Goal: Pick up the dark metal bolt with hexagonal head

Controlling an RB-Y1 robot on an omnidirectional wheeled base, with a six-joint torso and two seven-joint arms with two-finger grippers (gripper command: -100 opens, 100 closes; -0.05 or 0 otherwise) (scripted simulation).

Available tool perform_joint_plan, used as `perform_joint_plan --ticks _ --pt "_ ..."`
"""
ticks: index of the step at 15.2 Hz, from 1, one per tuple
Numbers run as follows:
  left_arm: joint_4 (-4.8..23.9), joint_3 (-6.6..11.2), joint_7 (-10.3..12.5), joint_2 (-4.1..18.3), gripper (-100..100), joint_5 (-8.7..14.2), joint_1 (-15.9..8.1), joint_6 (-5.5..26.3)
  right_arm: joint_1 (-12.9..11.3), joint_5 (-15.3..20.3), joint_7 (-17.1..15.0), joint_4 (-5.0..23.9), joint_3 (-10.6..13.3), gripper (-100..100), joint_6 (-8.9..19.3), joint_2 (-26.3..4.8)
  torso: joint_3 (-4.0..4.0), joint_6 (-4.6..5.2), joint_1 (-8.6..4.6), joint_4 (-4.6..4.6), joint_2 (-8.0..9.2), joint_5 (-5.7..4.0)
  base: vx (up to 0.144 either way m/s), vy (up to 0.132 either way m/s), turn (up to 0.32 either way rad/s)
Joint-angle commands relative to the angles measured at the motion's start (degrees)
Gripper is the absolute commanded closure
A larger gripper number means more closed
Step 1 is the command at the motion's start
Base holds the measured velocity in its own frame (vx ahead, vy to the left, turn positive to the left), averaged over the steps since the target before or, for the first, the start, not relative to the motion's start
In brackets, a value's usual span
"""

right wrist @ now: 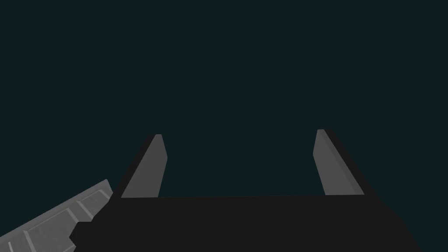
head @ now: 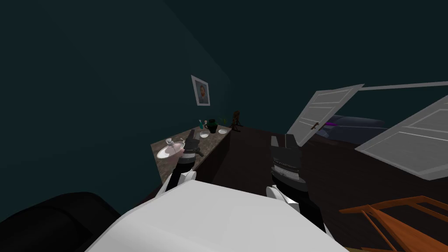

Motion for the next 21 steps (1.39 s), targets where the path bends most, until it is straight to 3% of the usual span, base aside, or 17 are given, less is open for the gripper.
perform_joint_plan --ticks 1,2,5,8,10,21 --pt "-0.2 0.25 0.0 2.6 -100 0.3 0.4 1.5 0.0 0.0 0.0 0.0 0.0 0 0.0 0.0 0.0 0.0 0.0 0.0 0.0 0.0 0.006 -0.005 -0.011" --pt "-0.2 0.25 0.0 2.6 -100 0.3 0.4 1.5 0.0 0.0 0.0 0.0 0.0 0 0.0 0.0 0.0 0.0 0.0 0.0 -0.01 0.0 0.01 -0.006 -0.009" --pt "-0.7 0.85 -0.1 6.0 -100 0.9 1.2 5.1 0.0 0.0 0.0 0.0 0.0 0 0.0 0.0 -0.03 0.0 0.0 -0.01 -0.05 0.0 0.018 -0.007 -0.014" --pt "-0.9 1.13 -0.2 7.1 -100 1.3 1.6 6.9 0.0 0.0 0.0 0.0 0.0 0 0.0 0.0 -0.05 0.0 -0.01 -0.02 -0.09 0.0 0.021 -0.007 -0.011" --pt "-1.4 1.76 -0.2 9.2 -100 2.0 2.5 10.1 0.0 0.0 0.0 0.0 0.0 0 0.0 0.0 -0.05 0.0 -0.01 -0.02 -0.08 0.0 0.022 -0.01 -0.018" --pt "-3.0 3.78 -0.5 14.4 -100 4.2 5.5 22.5 0.0 0.0 0.0 0.0 0.0 0 0.0 0.0 -0.06 0.0 -0.03 -0.03 -0.1 -0.01 0.026 -0.009 -0.017"
